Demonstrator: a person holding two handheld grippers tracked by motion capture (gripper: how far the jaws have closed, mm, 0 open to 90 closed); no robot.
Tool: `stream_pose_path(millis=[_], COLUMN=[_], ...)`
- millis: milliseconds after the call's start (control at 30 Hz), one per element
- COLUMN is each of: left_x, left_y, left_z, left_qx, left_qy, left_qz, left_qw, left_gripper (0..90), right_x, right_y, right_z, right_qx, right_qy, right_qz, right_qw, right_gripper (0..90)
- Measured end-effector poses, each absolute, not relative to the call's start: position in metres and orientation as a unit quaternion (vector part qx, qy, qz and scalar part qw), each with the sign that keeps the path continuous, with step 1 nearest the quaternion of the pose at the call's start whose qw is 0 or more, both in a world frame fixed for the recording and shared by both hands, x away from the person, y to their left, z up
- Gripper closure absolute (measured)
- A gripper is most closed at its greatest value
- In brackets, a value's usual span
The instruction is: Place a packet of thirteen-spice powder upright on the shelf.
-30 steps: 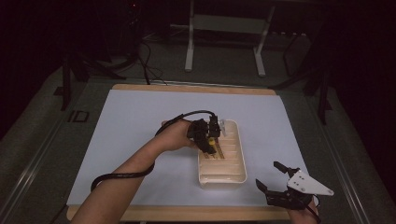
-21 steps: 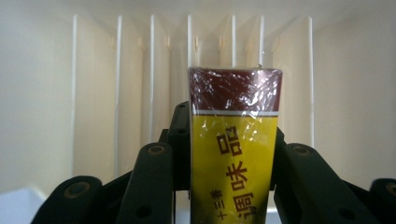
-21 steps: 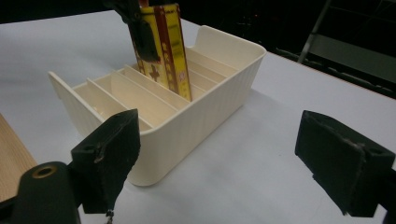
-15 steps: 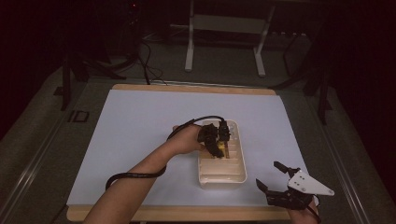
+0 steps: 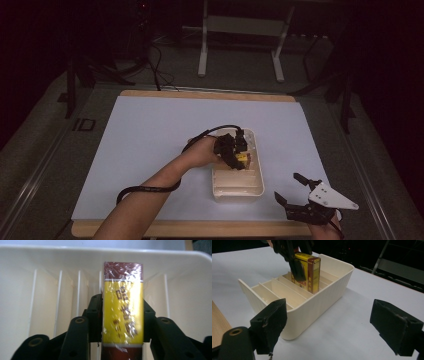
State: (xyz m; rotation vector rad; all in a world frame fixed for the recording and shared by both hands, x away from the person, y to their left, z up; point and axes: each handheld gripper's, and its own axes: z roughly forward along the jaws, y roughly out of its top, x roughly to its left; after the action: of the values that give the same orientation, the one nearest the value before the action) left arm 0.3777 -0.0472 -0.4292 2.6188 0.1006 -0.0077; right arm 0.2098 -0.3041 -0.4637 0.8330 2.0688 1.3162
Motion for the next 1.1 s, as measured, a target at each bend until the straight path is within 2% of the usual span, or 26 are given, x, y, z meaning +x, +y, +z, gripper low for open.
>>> stream_pose_path(millis=[67, 300, 433, 500, 567, 633, 733, 967, 1033, 1100], left_x=[0.377, 0.368, 0.366, 0.364, 0.363, 0.363, 0.361, 0.355, 0.352, 0.349], left_y=[-0.044, -0.025, -0.009, -0.001, 0.008, 0.014, 0.026, 0.044, 0.050, 0.055], left_z=[-0.424, -0.404, -0.397, -0.395, -0.394, -0.394, -0.398, -0.403, -0.405, -0.407], left_qx=[0.965, 0.960, 0.957, 0.956, 0.954, 0.950, 0.947, 0.944, 0.943, 0.941], left_qy=[0.041, 0.050, 0.073, 0.084, 0.104, 0.121, 0.131, 0.158, 0.164, 0.172], left_qz=[0.001, 0.020, 0.029, 0.027, 0.030, 0.029, 0.021, 0.035, 0.031, 0.033], left_qw=[0.260, 0.273, 0.280, 0.280, 0.281, 0.286, 0.293, 0.289, 0.286, 0.289], left_gripper=[59.4, 56.8, 50.1, 46.0, 36.6, 31.6, 13.6, 6.8, 1.4, 1.4], right_x=[0.209, 0.210, 0.210, 0.210, 0.210, 0.210, 0.210, 0.210, 0.210, 0.210], right_y=[-0.304, -0.304, -0.304, -0.304, -0.304, -0.304, -0.303, -0.303, -0.303, -0.303], right_z=[-0.464, -0.464, -0.464, -0.464, -0.464, -0.464, -0.464, -0.464, -0.464, -0.464], right_qx=[0.309, 0.310, 0.311, 0.311, 0.311, 0.312, 0.311, 0.312, 0.312, 0.312], right_qy=[0.769, 0.768, 0.768, 0.768, 0.769, 0.768, 0.768, 0.768, 0.768, 0.768], right_qz=[0.489, 0.489, 0.489, 0.489, 0.488, 0.489, 0.488, 0.488, 0.488, 0.488], right_qw=[0.273, 0.273, 0.272, 0.272, 0.272, 0.272, 0.273, 0.273, 0.273, 0.273], right_gripper=[14.1, 14.1, 14.2, 14.2, 14.1, 14.1, 14.2, 14.1, 14.1, 14.2])
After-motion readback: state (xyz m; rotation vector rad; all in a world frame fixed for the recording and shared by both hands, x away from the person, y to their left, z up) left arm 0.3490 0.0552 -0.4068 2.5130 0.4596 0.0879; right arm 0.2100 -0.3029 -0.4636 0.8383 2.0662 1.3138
